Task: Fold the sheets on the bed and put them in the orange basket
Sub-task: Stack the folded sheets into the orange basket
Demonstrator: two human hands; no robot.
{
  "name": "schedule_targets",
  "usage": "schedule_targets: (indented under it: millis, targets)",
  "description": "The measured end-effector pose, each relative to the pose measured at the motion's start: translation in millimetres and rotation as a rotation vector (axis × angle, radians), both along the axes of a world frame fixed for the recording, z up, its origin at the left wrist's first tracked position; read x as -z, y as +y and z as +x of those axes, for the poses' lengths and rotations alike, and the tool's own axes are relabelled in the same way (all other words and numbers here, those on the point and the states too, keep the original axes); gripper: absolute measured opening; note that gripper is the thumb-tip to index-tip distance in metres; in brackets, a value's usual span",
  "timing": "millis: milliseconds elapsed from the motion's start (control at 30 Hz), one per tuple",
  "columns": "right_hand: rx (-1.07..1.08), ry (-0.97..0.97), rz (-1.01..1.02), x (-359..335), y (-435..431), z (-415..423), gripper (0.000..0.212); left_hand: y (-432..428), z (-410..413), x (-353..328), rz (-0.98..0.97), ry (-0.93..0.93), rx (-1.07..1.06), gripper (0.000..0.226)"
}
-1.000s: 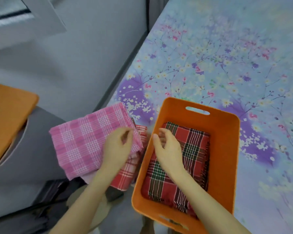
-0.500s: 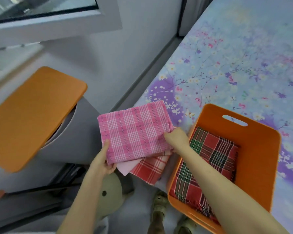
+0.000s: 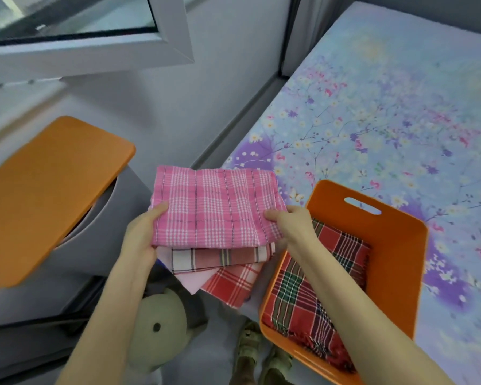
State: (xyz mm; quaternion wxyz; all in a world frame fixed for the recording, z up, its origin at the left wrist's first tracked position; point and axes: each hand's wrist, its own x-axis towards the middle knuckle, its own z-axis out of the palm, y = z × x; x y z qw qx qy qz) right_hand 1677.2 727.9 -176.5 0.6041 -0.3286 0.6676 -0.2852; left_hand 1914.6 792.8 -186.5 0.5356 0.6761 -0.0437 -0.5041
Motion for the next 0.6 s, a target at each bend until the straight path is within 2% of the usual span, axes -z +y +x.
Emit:
schedule_targets:
  millis: [133,200,267,333,400,600]
  targets:
    - [-0.027,0.207,-0.285,-25.4,31.9,-62.1,0.003,-11.6,-44.6,-56.3,-0.179,-0.215,0.211,0.008]
    - [0.006,0.451,-0.391,-27.6,44.7,-96.8,0.010,-26.4,-81.1,-62.8,-0.223,-0.318,0.330,0.005]
    - [0.083,0.750,-0.437,-15.2,51.1,-136.0,0.016,-45.7,-132.7,-50.6,-0.227,-0.507,0.492,0.005]
    - [0.147,0.957,-0.444,9.7,54.4,-165.5,0.022,-60.0,-181.6,-21.5,-0.189,-0.707,0.639,0.011]
    - [0.124,1.069,-0.385,40.5,56.1,-188.9,0.026,-69.1,-228.1,17.7,-0.129,-0.820,0.735,0.019]
    - [-0.189,1.182,-0.191,112.8,49.9,-210.6,0.028,-70.3,-279.5,90.9,-0.065,-0.982,0.789,0.016]
